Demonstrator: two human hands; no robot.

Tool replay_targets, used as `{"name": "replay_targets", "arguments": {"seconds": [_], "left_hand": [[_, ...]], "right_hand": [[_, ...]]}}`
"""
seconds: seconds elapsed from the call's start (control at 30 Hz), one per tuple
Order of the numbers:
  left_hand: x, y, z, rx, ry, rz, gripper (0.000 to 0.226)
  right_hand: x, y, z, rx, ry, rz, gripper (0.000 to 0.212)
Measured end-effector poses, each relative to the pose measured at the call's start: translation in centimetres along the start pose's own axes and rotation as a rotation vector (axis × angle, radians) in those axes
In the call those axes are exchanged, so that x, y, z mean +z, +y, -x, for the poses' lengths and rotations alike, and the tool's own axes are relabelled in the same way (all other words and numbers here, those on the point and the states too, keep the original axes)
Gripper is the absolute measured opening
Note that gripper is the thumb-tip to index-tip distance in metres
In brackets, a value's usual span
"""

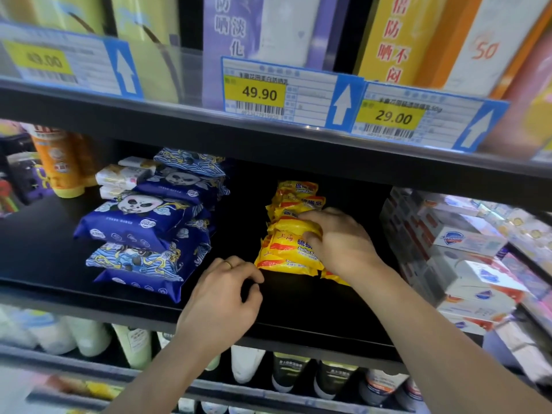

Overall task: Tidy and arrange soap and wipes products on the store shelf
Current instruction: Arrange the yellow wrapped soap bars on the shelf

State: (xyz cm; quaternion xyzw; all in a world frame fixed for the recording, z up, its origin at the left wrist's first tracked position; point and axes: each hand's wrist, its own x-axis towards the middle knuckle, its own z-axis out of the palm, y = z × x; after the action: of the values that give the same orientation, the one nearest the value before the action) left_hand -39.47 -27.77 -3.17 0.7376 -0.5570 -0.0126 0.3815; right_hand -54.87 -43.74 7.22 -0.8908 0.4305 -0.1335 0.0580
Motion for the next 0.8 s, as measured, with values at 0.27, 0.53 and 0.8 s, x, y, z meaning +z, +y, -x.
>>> {"name": "replay_targets", "arguments": {"seconds": [0.27, 0.53, 0.8], "left_hand": [[-1.8, 1.4, -0.3, -0.166, -0.010, 0.443, 0.044], [-1.6, 2.8, -1.2, -0.284, -0.204, 0.882, 0.044], [-2.0, 2.1, -0.6, -0.236, -0.220, 0.921, 0.040]], "right_hand": [[1.8, -0.1, 6.2, -0.255, 0.356, -0.201, 0.036], [4.8, -0.5, 10.3, -0.384, 0.440, -0.317, 0.054], [4.5, -0.5, 10.0, 0.264, -0.002, -1.161, 0.053]]}}
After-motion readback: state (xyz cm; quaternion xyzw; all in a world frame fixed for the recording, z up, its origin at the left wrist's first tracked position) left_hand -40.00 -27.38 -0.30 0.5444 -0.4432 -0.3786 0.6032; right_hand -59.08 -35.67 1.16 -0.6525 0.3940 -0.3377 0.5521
